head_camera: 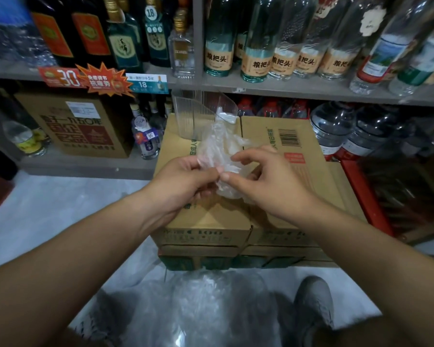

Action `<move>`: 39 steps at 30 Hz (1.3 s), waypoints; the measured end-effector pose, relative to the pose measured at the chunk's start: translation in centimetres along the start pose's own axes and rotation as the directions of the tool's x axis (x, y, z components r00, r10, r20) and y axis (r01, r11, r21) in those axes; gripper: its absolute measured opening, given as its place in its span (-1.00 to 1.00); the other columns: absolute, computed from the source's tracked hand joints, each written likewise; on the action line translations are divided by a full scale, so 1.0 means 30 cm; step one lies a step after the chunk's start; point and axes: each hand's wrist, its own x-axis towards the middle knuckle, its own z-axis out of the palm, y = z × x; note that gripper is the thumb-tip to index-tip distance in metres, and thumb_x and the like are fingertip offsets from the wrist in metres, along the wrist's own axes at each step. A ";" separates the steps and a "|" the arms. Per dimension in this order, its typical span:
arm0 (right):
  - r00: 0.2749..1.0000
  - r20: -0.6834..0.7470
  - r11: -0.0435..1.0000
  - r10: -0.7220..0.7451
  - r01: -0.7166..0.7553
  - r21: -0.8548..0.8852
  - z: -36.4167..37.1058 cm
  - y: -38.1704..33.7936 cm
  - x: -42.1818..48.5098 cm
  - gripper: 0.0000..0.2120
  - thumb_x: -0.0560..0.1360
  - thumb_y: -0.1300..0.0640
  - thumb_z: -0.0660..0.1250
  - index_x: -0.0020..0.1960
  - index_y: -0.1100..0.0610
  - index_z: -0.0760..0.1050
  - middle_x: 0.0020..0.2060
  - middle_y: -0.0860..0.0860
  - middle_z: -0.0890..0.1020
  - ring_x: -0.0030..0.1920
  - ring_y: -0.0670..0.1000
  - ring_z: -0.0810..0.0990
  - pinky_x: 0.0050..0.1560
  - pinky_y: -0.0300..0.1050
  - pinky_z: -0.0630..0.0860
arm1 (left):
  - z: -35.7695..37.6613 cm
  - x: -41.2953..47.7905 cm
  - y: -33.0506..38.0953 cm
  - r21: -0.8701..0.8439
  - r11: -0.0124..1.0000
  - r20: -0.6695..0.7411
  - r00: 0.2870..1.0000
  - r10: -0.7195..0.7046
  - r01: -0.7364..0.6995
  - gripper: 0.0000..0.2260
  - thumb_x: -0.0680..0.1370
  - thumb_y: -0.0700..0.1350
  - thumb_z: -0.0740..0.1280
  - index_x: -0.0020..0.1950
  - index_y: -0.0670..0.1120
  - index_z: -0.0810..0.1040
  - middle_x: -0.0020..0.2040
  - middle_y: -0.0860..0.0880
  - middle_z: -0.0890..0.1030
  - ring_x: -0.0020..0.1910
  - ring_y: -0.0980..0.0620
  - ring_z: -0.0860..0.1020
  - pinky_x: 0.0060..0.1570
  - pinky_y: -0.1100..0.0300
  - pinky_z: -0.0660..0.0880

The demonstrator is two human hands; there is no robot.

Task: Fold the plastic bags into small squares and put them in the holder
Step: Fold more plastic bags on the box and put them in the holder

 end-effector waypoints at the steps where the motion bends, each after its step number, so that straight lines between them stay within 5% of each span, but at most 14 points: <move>1: 0.999 -0.008 0.999 0.038 -0.038 -0.001 0.003 0.001 0.005 -0.46 0.32 -0.38 0.40 0.18 -0.10 0.59 0.02 -0.16 0.49 -0.12 -0.18 0.56 -0.09 -0.26 0.53 | -0.001 0.005 -0.001 -0.020 1.000 0.001 1.000 0.003 -0.003 -0.94 0.58 -0.21 0.41 0.00 -0.08 0.66 -0.11 -0.08 0.71 -0.15 0.04 0.61 -0.10 0.21 0.54; 5: 0.976 0.029 0.937 0.218 -0.218 0.274 0.024 0.003 0.023 -0.71 0.43 -0.07 0.54 0.04 0.04 0.59 -0.17 -0.03 0.57 -0.29 -0.12 0.56 -0.31 -0.14 0.57 | -0.004 0.011 -0.007 -0.072 0.997 0.018 1.000 -0.013 0.014 -0.87 0.57 -0.24 0.39 0.10 -0.14 0.66 0.11 -0.22 0.70 0.00 -0.07 0.60 -0.08 0.20 0.55; 9: 0.965 0.022 0.891 0.261 -0.249 0.379 0.008 0.005 0.034 -0.92 0.50 0.12 0.51 -0.12 0.09 0.63 -0.30 0.00 0.63 -0.33 -0.08 0.57 -0.39 -0.22 0.53 | -0.006 0.013 -0.022 -0.033 0.999 -0.002 1.000 -0.030 0.030 -0.85 0.58 -0.24 0.39 0.14 -0.16 0.65 0.07 -0.20 0.71 -0.03 -0.05 0.62 -0.12 0.22 0.57; 12: 0.972 -0.034 0.898 0.233 -0.202 0.390 -0.011 0.000 0.034 -0.91 0.51 0.16 0.49 -0.15 0.08 0.62 -0.27 -0.01 0.64 -0.31 -0.12 0.58 -0.29 -0.15 0.59 | -0.014 0.018 -0.030 0.005 0.999 -0.047 0.998 -0.050 0.050 -0.87 0.59 -0.20 0.40 0.12 -0.18 0.64 -0.03 -0.20 0.68 -0.12 -0.05 0.59 -0.16 0.19 0.57; 16: 0.968 -0.093 0.871 0.232 -0.164 0.463 -0.031 0.000 0.037 -0.88 0.55 0.20 0.43 -0.15 0.10 0.55 -0.21 0.14 0.67 -0.21 0.07 0.61 0.02 0.22 0.62 | -0.024 0.021 -0.022 0.001 0.996 -0.088 0.992 -0.092 0.092 -0.91 0.57 -0.12 0.43 -0.07 -0.12 0.59 -0.35 -0.03 0.56 -0.40 0.10 0.49 -0.38 0.28 0.54; 19: 0.953 -0.107 0.815 0.282 -0.180 0.550 -0.062 -0.001 0.037 -0.90 0.58 0.18 0.39 -0.08 0.14 0.51 -0.29 0.05 0.66 -0.27 0.03 0.63 -0.02 0.16 0.64 | -0.037 0.025 -0.019 0.068 0.989 -0.144 0.983 -0.117 0.128 -0.76 0.51 0.03 0.50 -0.10 -0.09 0.52 -0.27 -0.06 0.55 -0.37 0.09 0.49 -0.33 0.23 0.50; 21: 0.952 -0.117 0.816 0.283 -0.176 0.550 -0.076 0.005 0.035 -0.91 0.58 0.17 0.40 -0.06 0.14 0.51 -0.35 -0.03 0.62 -0.32 -0.03 0.60 -0.09 0.08 0.65 | -0.036 0.020 -0.025 0.154 0.986 -0.230 0.973 -0.024 0.061 -0.58 0.41 0.17 0.56 0.03 -0.04 0.49 -0.04 -0.08 0.57 -0.17 0.05 0.58 -0.15 0.15 0.55; 23: 0.954 -0.134 0.839 0.267 -0.162 0.519 -0.079 0.009 0.035 -0.91 0.57 0.17 0.42 -0.05 0.14 0.51 -0.31 0.04 0.63 -0.29 0.04 0.62 -0.10 0.11 0.66 | -0.031 0.003 -0.025 0.387 0.915 -0.342 0.904 0.257 -0.114 -0.47 0.34 0.23 0.56 0.15 0.07 0.41 0.14 -0.01 0.47 0.06 0.08 0.53 0.08 0.18 0.51; 25: 0.959 -0.154 0.872 0.239 -0.143 0.467 -0.070 0.004 0.035 -0.89 0.56 0.17 0.43 -0.04 0.15 0.51 -0.24 0.14 0.64 -0.25 0.18 0.64 -0.09 0.21 0.65 | -0.017 -0.033 0.004 0.611 0.709 -0.250 0.764 0.595 -0.353 -0.62 0.46 0.07 0.53 0.16 0.08 0.44 0.12 0.06 0.42 0.07 0.18 0.46 0.06 0.38 0.40; 27: 0.964 -0.152 0.877 0.220 -0.128 0.464 -0.055 -0.011 0.029 -0.87 0.54 0.18 0.45 -0.03 0.19 0.51 -0.23 0.19 0.62 -0.28 0.21 0.63 -0.15 0.18 0.66 | 0.001 -0.054 0.029 0.622 0.606 -0.071 0.735 0.675 -0.496 -0.79 0.52 -0.03 0.48 0.11 0.02 0.56 0.04 0.06 0.52 -0.01 0.15 0.52 -0.05 0.42 0.40; 31: 0.989 0.025 0.807 0.148 -0.135 0.575 -0.031 -0.047 0.017 -0.85 0.58 0.12 0.39 -0.06 0.21 0.59 -0.28 0.07 0.65 -0.28 -0.04 0.64 -0.24 -0.06 0.65 | 0.035 -0.043 0.014 0.498 0.759 0.048 0.887 0.459 -0.420 -0.68 0.45 0.04 0.53 0.16 0.01 0.62 0.02 0.09 0.65 -0.01 0.16 0.61 -0.03 0.34 0.53; 34: 0.978 0.163 0.722 0.133 -0.208 0.660 -0.033 -0.048 0.013 -0.79 0.60 0.08 0.33 0.00 0.23 0.62 -0.13 0.14 0.70 -0.18 0.03 0.68 -0.19 -0.02 0.67 | 0.029 -0.013 -0.008 0.398 0.826 0.004 0.901 0.435 -0.400 -0.83 0.49 -0.14 0.53 0.04 -0.09 0.65 -0.11 -0.01 0.69 -0.11 0.04 0.64 -0.03 0.13 0.59; 36: 0.997 0.044 0.829 0.064 -0.078 0.554 -0.037 -0.023 0.021 -0.92 0.55 0.13 0.43 0.01 0.13 0.63 -0.09 0.10 0.68 -0.16 0.00 0.67 -0.18 -0.04 0.65 | 0.011 -0.005 -0.006 0.310 0.870 -0.027 0.911 0.411 -0.383 -0.93 0.54 -0.23 0.48 0.00 -0.15 0.66 -0.15 -0.17 0.67 -0.19 -0.03 0.60 -0.07 -0.05 0.58; 39: 0.992 -0.023 0.961 -0.127 0.129 0.245 -0.057 0.009 0.038 -0.68 0.40 -0.11 0.53 0.13 -0.11 0.63 0.12 -0.04 0.60 0.10 -0.10 0.61 0.04 -0.11 0.60 | 0.001 -0.021 0.018 0.192 0.922 0.012 0.940 0.340 -0.336 -0.88 0.56 -0.25 0.43 0.06 -0.26 0.65 -0.02 -0.33 0.66 -0.10 -0.14 0.62 0.07 -0.21 0.58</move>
